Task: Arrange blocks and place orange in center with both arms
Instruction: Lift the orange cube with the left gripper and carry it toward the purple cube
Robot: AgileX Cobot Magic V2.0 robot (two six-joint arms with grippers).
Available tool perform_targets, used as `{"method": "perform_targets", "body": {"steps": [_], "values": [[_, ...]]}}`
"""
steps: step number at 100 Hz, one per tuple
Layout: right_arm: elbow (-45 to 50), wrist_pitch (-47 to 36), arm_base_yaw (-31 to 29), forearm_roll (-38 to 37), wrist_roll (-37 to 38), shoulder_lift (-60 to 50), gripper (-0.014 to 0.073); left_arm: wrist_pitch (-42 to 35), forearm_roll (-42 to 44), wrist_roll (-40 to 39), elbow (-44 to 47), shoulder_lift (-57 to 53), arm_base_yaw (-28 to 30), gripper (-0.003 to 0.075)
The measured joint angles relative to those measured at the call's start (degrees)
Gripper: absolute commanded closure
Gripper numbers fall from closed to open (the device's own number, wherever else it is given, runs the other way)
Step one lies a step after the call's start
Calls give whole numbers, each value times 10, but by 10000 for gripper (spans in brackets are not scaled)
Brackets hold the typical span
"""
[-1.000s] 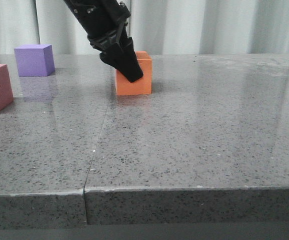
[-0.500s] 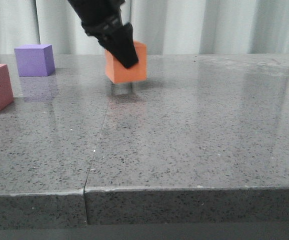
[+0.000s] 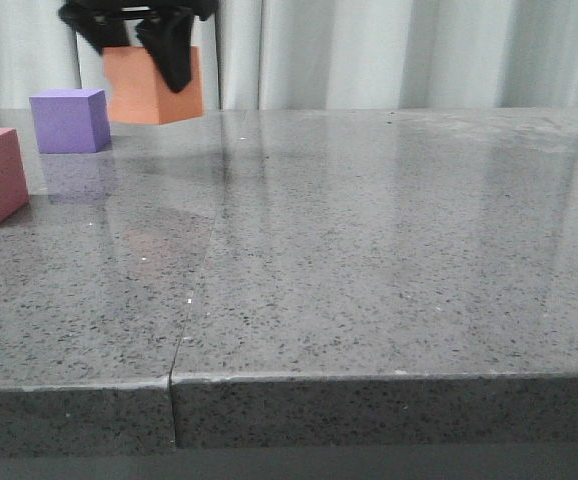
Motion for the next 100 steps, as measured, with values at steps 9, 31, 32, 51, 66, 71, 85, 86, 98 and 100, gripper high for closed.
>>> {"method": "perform_targets", "body": {"steps": [9, 31, 32, 51, 66, 71, 85, 86, 98, 100], "values": [[0, 0, 0, 0, 0, 0, 537, 25, 1, -14, 0, -2, 19, 437], [0, 0, 0, 0, 0, 0, 537, 54, 1, -21, 0, -4, 64, 437], [0, 0, 0, 0, 0, 0, 537, 56, 1, -21, 0, -5, 66, 437], [0, 0, 0, 0, 0, 0, 537, 64, 1, -30, 0, -11, 98, 437], [0, 0, 0, 0, 0, 0, 537, 70, 2, -54, 21, -15, 117, 437], [0, 0, 0, 0, 0, 0, 537, 66, 2, -64, 31, -15, 124, 437], [0, 0, 0, 0, 0, 0, 537, 39, 4, -91, 54, -15, 131, 437], [0, 0, 0, 0, 0, 0, 537, 37, 4, -94, 54, -15, 131, 437], [0, 0, 0, -1, 0, 0, 537, 14, 5, -109, 66, -15, 132, 437], [0, 0, 0, -1, 0, 0, 537, 11, 5, -112, 66, -15, 132, 437]]}}
